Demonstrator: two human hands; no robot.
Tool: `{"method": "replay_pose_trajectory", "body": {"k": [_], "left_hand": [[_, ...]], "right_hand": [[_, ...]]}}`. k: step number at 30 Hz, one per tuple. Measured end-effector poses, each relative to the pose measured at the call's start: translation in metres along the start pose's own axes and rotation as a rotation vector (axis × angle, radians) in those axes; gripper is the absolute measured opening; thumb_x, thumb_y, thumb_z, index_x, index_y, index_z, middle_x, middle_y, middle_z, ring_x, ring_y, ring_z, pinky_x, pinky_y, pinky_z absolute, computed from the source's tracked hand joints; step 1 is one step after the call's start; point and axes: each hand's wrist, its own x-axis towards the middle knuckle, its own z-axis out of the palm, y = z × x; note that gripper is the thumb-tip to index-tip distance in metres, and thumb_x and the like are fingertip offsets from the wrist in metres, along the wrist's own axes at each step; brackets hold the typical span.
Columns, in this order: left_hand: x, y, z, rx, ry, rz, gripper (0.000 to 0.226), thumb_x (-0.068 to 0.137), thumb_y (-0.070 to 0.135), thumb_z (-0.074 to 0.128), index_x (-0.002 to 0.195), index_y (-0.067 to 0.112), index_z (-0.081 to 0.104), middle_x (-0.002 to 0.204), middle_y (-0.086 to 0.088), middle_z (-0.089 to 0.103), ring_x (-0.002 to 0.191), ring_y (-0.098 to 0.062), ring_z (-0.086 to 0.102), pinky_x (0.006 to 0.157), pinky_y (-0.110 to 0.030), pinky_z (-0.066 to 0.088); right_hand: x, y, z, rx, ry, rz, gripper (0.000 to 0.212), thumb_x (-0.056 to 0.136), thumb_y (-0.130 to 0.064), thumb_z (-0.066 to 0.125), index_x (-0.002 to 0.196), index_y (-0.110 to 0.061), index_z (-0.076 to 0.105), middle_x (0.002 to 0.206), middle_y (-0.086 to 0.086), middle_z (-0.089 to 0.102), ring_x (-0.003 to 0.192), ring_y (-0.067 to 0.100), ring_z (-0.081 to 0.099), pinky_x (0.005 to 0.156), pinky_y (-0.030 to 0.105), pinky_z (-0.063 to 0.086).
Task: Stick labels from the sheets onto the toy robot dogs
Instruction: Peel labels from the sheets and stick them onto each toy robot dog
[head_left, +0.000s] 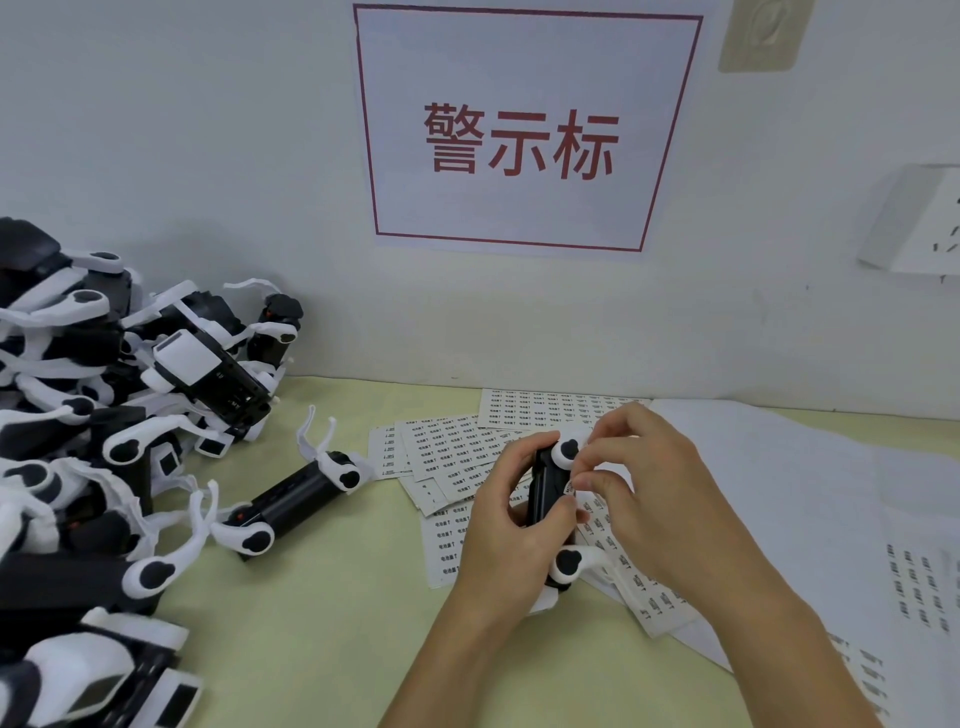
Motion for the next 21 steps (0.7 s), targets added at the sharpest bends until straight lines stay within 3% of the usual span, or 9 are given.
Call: {"method": "replay_pose_trajectory", "body": {"k": [13, 17, 21], "left_hand": [[-0.0002, -0.0018, -0.0013, 0.010, -0.009, 0.019, 0.039, 0.089, 0.006, 0.061, 0.123, 0.024, 0.059, 0.117, 0.005, 0.067, 0.089, -0.030, 0.073, 0.087, -0.043, 0.059], [-0.0002, -0.0016, -0.0014, 0.014, -0.011, 0.017, 0.039, 0.087, 0.010, 0.062, 0.123, 0.026, 0.059, 0.116, 0.006, 0.068, 0.088, -0.030, 0.073, 0.085, -0.040, 0.060], [0.0007, -0.0015, -0.0003, 0.018, 0.001, 0.013, 0.036, 0.088, 0.015, 0.063, 0.122, 0.027, 0.060, 0.116, 0.006, 0.067, 0.086, -0.029, 0.073, 0.086, -0.047, 0.060]], "right_hand": [[-0.0002, 0.0010, 0.0011, -0.010, 0.010, -0.003, 0.019, 0.090, -0.013, 0.067, 0.078, -0.027, 0.073, 0.096, -0.018, 0.050, 0.099, 0.001, 0.049, 0.079, 0.006, 0.036], [0.0002, 0.0016, 0.0012, -0.017, 0.005, -0.007, 0.019, 0.090, -0.013, 0.067, 0.079, -0.026, 0.074, 0.096, -0.019, 0.049, 0.099, 0.000, 0.048, 0.080, 0.004, 0.033], [0.0000, 0.0022, 0.0015, -0.023, 0.011, -0.013, 0.019, 0.090, -0.013, 0.067, 0.080, -0.026, 0.075, 0.096, -0.019, 0.050, 0.099, 0.001, 0.048, 0.081, 0.004, 0.034]]}}
